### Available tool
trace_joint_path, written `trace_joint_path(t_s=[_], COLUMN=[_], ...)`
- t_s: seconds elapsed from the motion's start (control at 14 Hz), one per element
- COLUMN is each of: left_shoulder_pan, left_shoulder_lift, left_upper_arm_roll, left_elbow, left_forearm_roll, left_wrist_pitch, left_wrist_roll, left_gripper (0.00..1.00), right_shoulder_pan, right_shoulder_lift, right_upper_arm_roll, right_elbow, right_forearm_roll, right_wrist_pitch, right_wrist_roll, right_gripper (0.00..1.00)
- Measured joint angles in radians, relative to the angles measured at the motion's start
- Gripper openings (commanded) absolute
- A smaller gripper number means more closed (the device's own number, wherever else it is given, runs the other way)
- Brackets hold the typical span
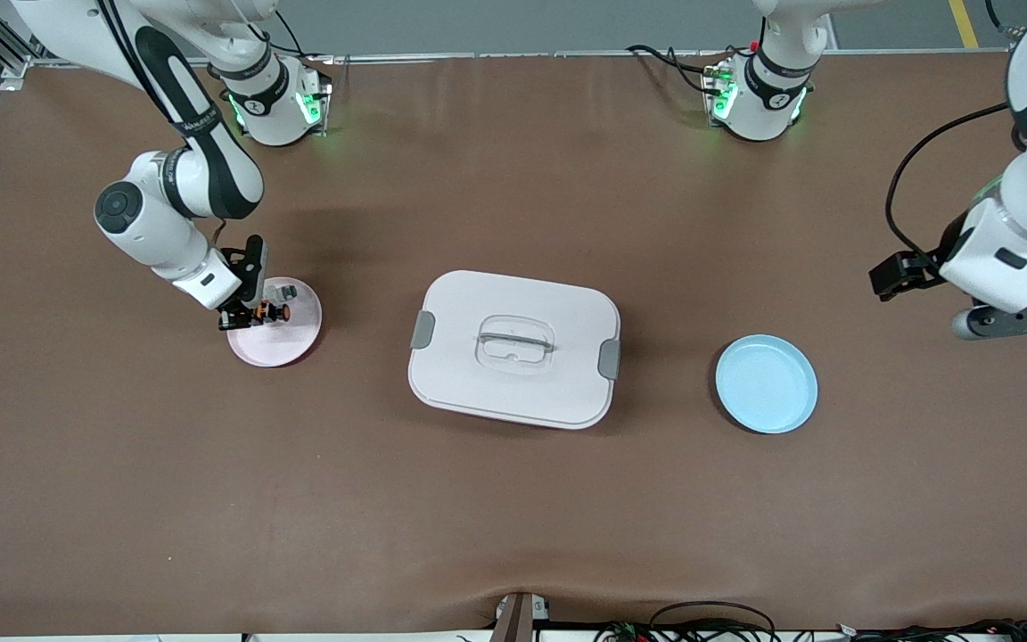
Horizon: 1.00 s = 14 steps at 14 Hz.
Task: Transfer orange switch to right arm and place
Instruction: 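Lower the switch onto the white plate with the right gripper, then open the right gripper to release the switch on the plate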
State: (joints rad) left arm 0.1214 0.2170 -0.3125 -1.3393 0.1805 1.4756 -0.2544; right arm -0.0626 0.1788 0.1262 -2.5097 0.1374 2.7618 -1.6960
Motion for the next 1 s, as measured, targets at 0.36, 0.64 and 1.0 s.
trace_joint_path(t_s=[0.36, 0.64, 1.0], left_shoulder_pan=[-0.069, -0.064, -0.064], left_shoulder_lift=[-0.126, -0.217, -0.228], left_upper_arm_roll=[0.151, 0.183, 0.184], left_elbow=[-0.121, -0.230, -0.244], left_forearm_roll=[-0.120, -0.161, -0.161], left_wrist_pitch=[0.064, 0.101, 0.103], left_wrist_roll=[0.105, 0.139, 0.139], left_gripper=[1.00, 1.00, 1.00], right_shoulder_pan=[0.004, 0.005, 0.005], right_shoulder_lift=[0.041, 0.095, 0.109], right_upper_arm_roll=[0.013, 0.031, 0.041], right_elbow=[0.000, 0.003, 0.024], right_forearm_roll=[0.000, 0.009, 0.066], right_wrist_pitch=[0.076, 0.130, 0.133], right_wrist_roll=[-0.002, -0.002, -0.003], right_gripper=[0.00, 0.00, 1.00])
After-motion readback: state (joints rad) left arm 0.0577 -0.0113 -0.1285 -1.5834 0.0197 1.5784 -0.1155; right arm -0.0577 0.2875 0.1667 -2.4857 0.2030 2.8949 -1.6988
